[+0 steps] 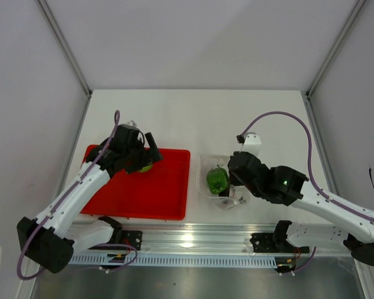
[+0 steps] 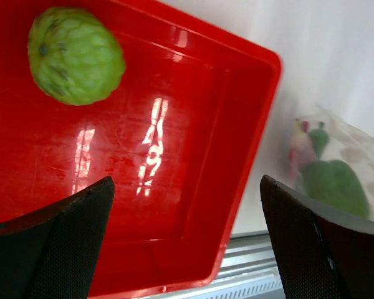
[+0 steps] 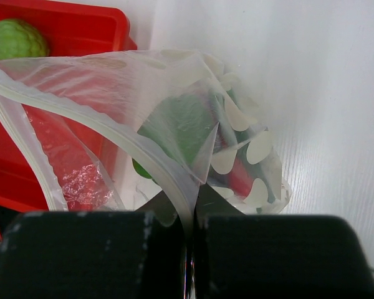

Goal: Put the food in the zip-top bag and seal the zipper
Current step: Place the fake vegetable in the zipper food storage bag, then pick up the fake vegetable from the bin.

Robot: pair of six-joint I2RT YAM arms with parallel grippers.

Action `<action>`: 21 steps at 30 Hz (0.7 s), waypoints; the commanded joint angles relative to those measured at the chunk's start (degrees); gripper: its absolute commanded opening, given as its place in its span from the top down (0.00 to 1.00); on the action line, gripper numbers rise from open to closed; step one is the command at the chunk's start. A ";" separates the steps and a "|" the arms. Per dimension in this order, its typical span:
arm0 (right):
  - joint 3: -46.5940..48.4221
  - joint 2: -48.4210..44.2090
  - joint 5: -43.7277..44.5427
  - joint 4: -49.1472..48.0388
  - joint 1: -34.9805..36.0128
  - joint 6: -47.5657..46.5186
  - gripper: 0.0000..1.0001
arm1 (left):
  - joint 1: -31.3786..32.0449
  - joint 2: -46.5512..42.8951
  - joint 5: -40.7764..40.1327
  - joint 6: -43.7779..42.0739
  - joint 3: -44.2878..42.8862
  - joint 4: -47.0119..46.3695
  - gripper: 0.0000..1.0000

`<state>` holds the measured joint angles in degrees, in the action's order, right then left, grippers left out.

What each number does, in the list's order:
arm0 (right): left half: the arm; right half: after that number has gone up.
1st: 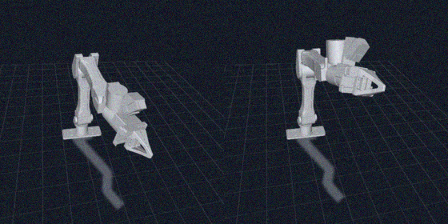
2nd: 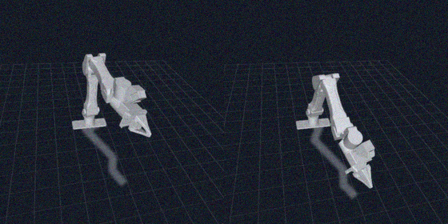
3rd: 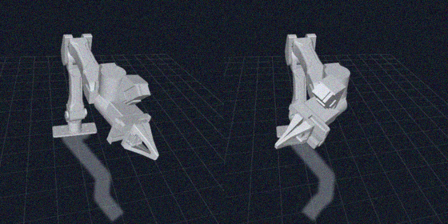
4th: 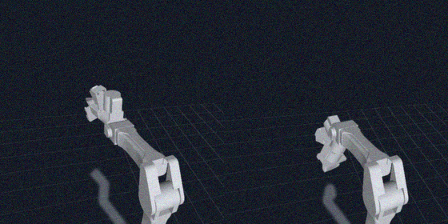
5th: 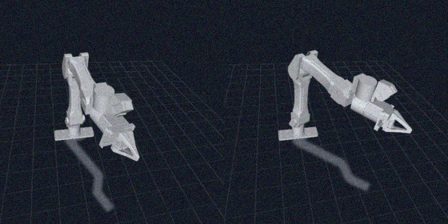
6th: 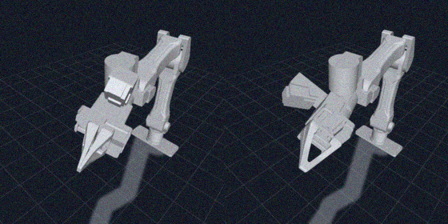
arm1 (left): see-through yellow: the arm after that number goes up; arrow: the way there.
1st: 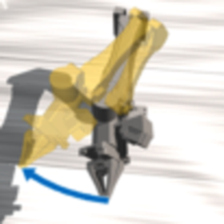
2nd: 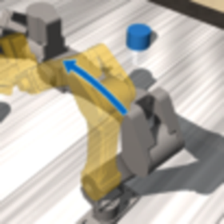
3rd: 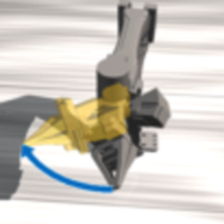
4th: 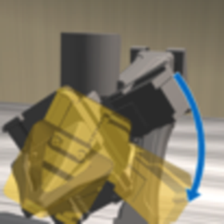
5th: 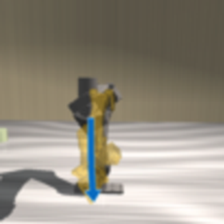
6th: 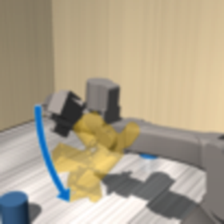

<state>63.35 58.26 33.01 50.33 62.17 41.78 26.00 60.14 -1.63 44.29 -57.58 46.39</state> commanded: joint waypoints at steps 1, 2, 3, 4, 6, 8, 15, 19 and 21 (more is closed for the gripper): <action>0.81 -1.39 1.18 -0.23 0.06 0.58 1.00 | -2.97 3.92 3.65 -2.19 1.68 -1.82 0.00; 0.89 -1.48 1.35 -0.23 0.05 0.50 1.00 | -3.93 5.93 3.65 -2.28 1.94 -2.35 0.01; 0.98 -1.48 1.26 0.03 0.05 0.50 1.00 | -4.29 6.82 2.61 -2.28 2.03 -2.97 0.00; 0.98 -1.66 1.26 0.12 0.05 0.58 1.00 | -4.46 7.70 1.90 -2.19 1.95 -3.41 0.01; 1.16 -1.83 1.26 0.56 0.05 0.85 1.00 | -4.90 10.59 -0.63 -2.28 1.51 -3.50 0.00; 1.07 -2.27 1.35 1.00 0.14 1.11 1.00 | -5.34 12.27 -2.32 -2.11 0.63 -3.41 0.00; 0.72 -2.89 1.79 1.53 0.05 1.55 1.00 | -7.63 16.23 -4.43 -0.70 0.72 -5.79 0.01; 0.89 -2.62 1.35 1.27 0.05 1.37 1.00 | -7.72 19.56 -9.08 -0.70 -0.69 -4.74 0.00; 0.98 -2.62 1.35 1.27 0.05 1.29 1.00 | -7.89 20.89 -10.14 -0.79 -1.57 -4.29 0.01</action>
<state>63.35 56.18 33.01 52.27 62.17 42.02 18.70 79.24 -7.64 43.48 -56.49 42.54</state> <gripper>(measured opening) 0.003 0.994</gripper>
